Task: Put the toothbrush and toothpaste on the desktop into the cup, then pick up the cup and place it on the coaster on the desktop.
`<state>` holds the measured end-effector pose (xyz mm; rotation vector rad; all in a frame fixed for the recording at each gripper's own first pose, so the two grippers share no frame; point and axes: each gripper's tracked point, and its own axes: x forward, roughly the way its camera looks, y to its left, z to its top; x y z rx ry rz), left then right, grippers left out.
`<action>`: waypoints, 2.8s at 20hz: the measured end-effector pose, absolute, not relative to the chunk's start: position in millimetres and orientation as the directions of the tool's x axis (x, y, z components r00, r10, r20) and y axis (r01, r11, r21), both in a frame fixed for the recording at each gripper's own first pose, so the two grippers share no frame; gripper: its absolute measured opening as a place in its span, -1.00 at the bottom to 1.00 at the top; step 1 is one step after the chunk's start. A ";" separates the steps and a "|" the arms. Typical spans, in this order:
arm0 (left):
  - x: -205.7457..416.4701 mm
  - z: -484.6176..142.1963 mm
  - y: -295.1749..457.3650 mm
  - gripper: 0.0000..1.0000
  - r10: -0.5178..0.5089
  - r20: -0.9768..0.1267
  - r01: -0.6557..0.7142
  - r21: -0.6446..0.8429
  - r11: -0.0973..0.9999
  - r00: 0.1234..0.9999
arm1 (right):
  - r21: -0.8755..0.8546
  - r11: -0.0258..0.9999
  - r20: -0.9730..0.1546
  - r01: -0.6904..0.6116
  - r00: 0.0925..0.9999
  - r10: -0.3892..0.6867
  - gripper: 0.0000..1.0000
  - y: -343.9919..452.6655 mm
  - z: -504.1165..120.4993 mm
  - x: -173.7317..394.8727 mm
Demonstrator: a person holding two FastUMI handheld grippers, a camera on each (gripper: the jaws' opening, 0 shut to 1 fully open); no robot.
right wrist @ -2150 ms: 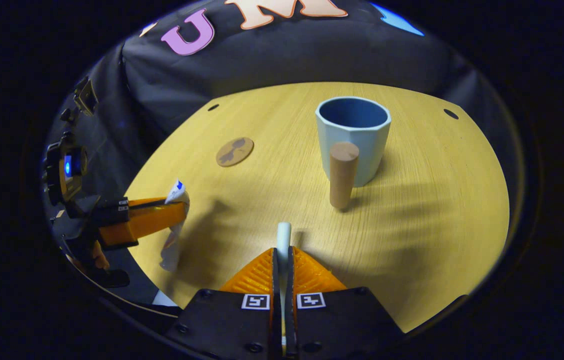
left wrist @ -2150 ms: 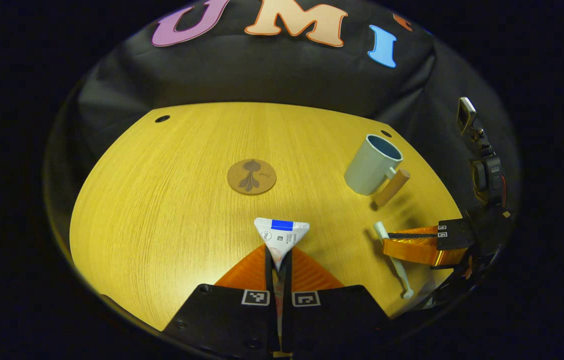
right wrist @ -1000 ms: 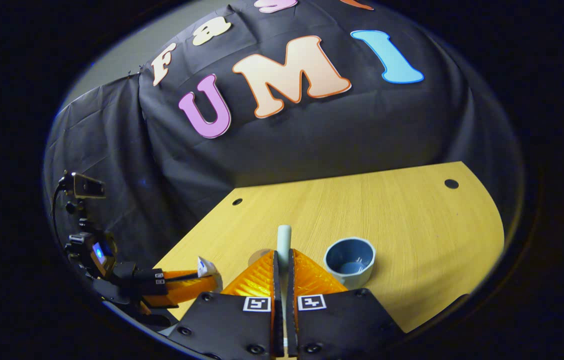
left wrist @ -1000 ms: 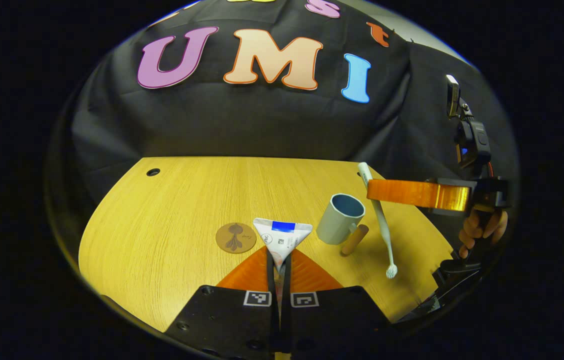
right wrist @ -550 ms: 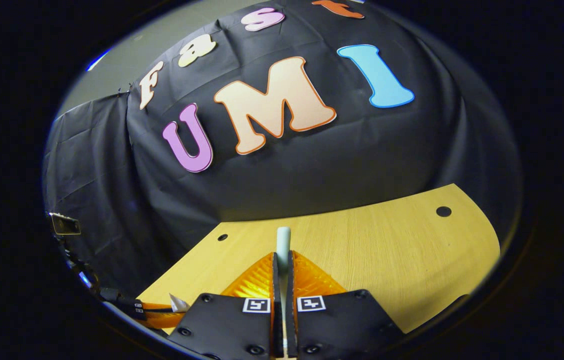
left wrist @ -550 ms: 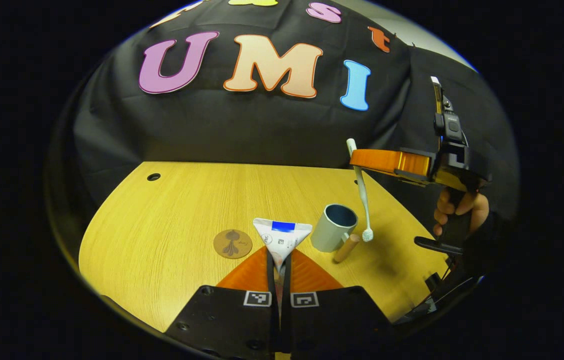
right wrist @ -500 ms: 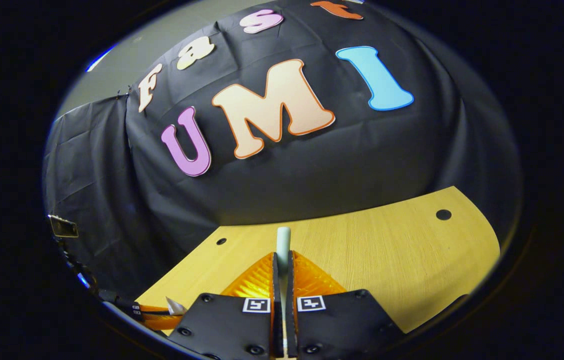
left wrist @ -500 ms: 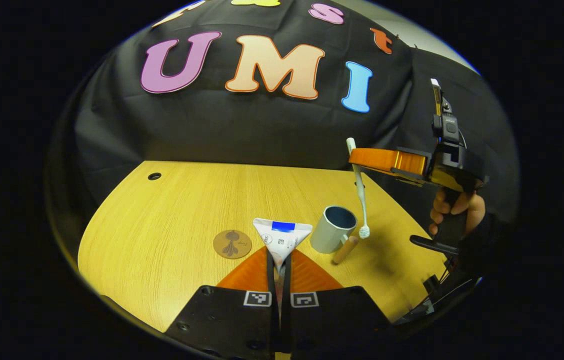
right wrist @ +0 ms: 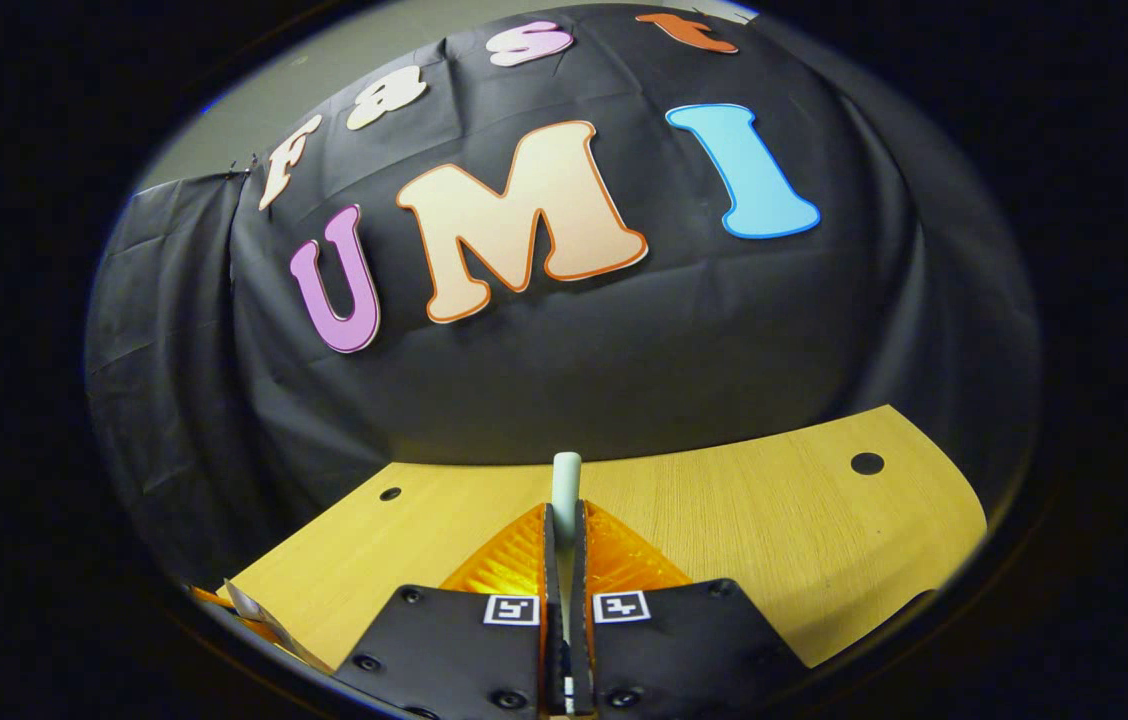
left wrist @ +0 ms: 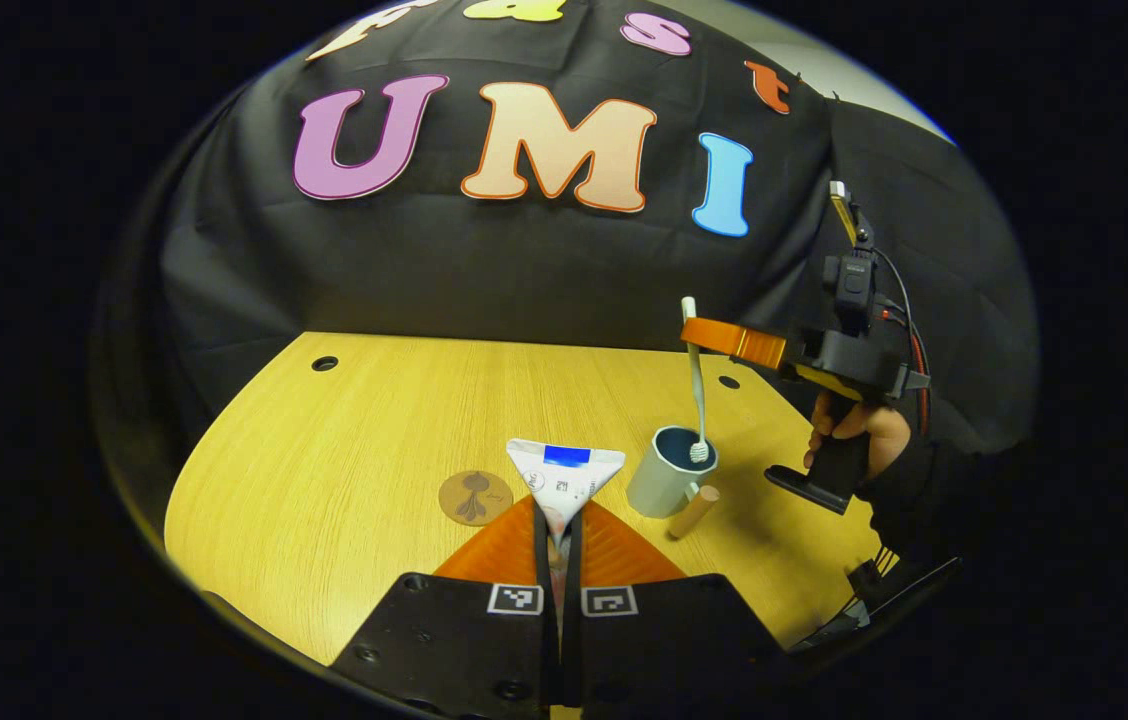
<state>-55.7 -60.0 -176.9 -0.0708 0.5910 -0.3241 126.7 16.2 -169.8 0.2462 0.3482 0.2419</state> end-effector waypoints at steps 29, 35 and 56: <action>36.3 -110.3 -183.4 -1.00 -0.530 -0.327 0.492 -0.198 0.848 0.783 | 0.205 0.975 -0.575 -0.090 0.795 0.195 0.97 -63.0 -250.1 -38.2; 53.0 -125.1 -221.5 -1.00 -0.557 -0.312 0.496 -0.257 0.829 0.769 | 0.197 0.978 -0.583 -0.067 0.794 0.172 0.97 -80.7 -247.3 -52.0; 34.6 -199.0 -232.3 -0.31 -0.430 -0.460 0.375 -0.211 0.903 0.777 | 0.222 0.971 -0.609 -0.086 0.766 0.207 0.97 -104.8 -253.0 -49.7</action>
